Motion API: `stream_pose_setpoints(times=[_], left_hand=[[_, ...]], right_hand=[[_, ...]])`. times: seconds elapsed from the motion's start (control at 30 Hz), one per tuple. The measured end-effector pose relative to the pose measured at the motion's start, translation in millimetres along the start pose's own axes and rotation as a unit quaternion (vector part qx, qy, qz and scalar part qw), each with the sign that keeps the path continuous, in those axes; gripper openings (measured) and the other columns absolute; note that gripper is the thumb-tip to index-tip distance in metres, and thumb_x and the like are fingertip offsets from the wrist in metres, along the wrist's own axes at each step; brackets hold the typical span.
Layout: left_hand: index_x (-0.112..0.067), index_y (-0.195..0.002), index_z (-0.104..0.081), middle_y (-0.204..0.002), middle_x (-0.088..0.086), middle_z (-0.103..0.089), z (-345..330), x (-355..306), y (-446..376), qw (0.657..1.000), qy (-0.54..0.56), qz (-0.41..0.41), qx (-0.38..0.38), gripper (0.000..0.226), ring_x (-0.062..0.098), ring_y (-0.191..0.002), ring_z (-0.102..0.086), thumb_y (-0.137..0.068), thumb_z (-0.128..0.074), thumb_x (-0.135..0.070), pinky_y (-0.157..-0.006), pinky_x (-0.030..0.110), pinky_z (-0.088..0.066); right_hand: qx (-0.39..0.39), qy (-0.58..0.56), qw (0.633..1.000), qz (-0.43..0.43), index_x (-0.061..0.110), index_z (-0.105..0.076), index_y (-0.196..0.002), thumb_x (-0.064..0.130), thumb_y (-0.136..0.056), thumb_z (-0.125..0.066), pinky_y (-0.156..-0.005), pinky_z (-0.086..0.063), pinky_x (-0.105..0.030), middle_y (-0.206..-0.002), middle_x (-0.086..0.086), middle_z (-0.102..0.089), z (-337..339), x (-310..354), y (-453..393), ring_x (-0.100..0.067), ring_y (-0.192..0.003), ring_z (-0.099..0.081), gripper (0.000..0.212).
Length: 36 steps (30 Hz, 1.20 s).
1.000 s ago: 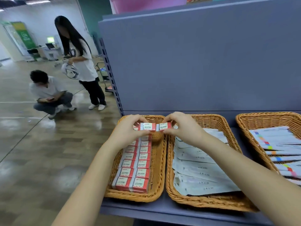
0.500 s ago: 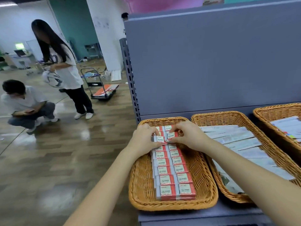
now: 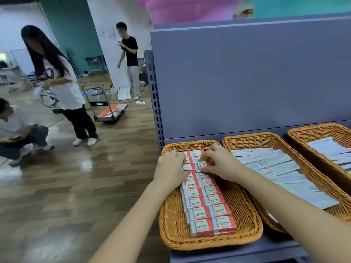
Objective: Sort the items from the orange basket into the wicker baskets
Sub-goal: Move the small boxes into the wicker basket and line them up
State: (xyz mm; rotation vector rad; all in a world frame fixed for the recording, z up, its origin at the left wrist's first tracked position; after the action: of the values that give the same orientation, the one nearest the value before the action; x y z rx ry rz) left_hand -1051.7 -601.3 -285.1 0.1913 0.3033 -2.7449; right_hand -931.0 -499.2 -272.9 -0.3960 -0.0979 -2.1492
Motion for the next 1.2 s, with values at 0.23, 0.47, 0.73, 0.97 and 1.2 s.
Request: stream_pose_setpoints(times=[0.23, 0.47, 0.73, 0.97, 1.2], left_hand=[[-0.022, -0.116, -0.052, -0.115, -0.006, -0.052, 4.2, 0.2, 3.1, 1.0, 0.001, -0.014, 0.006, 0.033, 0.011, -0.107, -0.048, -0.092, -0.053, -0.045, -0.098, 0.029, -0.036], [-0.023, -0.114, -0.053, -0.114, -0.006, -0.055, 4.9, -3.6, 3.6, 0.999, -0.026, -0.019, 0.003, 0.031, 0.011, -0.106, -0.049, -0.093, -0.049, -0.045, -0.095, 0.028, -0.037], [-0.023, -0.121, -0.056, -0.121, -0.004, -0.058, 26.4, -30.4, -18.7, 0.996, -0.063, -0.049, -0.046, 0.04, 0.014, -0.113, -0.05, -0.097, -0.038, -0.049, -0.095, 0.031, -0.041], [-0.016, -0.121, -0.055, -0.124, 0.004, -0.056, 21.6, -110.4, -34.5, 0.979, -0.13, -0.158, -0.002, 0.042, 0.024, -0.117, -0.047, -0.098, -0.037, -0.046, -0.093, 0.037, -0.039], [-0.016, -0.129, -0.051, -0.129, 0.006, -0.052, -0.5, -212.7, -51.2, 0.967, -0.146, -0.206, 0.022, 0.046, 0.025, -0.12, -0.044, -0.097, -0.037, -0.047, -0.096, 0.039, -0.036]], right_hand=[[0.003, 0.012, 1.0, 0.011, 0.024, -0.055, -0.119, 0.032, -0.088, -0.063, -0.091, -0.043, -0.023, -0.117, 0.004, -0.049, -7.0, 1.4, -2.2, -0.012, -0.108, -0.047, 0.034], [-0.009, 0.043, 0.998, 0.046, 0.02, -0.056, -0.119, 0.029, -0.091, -0.058, -0.09, -0.042, -0.022, -0.117, 0.003, -0.051, -8.4, 5.8, -1.8, -0.012, -0.108, -0.047, 0.029], [-0.039, 0.079, 0.995, 0.039, 0.017, -0.055, -0.123, 0.033, -0.097, -0.048, -0.095, -0.042, -0.03, -0.122, -0.001, -0.053, 25.2, -9.0, 6.6, -0.018, -0.114, -0.049, 0.032], [-0.027, 0.122, 0.992, -0.017, 0.014, -0.053, -0.126, 0.03, -0.096, -0.047, -0.098, -0.035, -0.032, -0.129, -0.006, -0.051, 54.5, -69.0, 41.4, -0.023, -0.121, -0.045, 0.034], [-0.028, 0.126, 0.99, -0.065, 0.015, -0.053, -0.126, 0.032, -0.095, -0.048, -0.099, -0.036, -0.033, -0.126, -0.005, -0.052, 87.6, -155.0, 99.4, -0.022, -0.12, -0.046, 0.035]])
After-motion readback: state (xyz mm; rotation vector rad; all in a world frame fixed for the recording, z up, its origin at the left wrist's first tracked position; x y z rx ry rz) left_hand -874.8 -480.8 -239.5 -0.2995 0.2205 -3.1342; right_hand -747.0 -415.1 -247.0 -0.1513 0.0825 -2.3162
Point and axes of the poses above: each hand's wrist, its own y-axis away from the middle knuckle, its own z-axis out of the back of the hand, x = y × z, the point moved 3 cm from there along -y, towards the middle knuckle
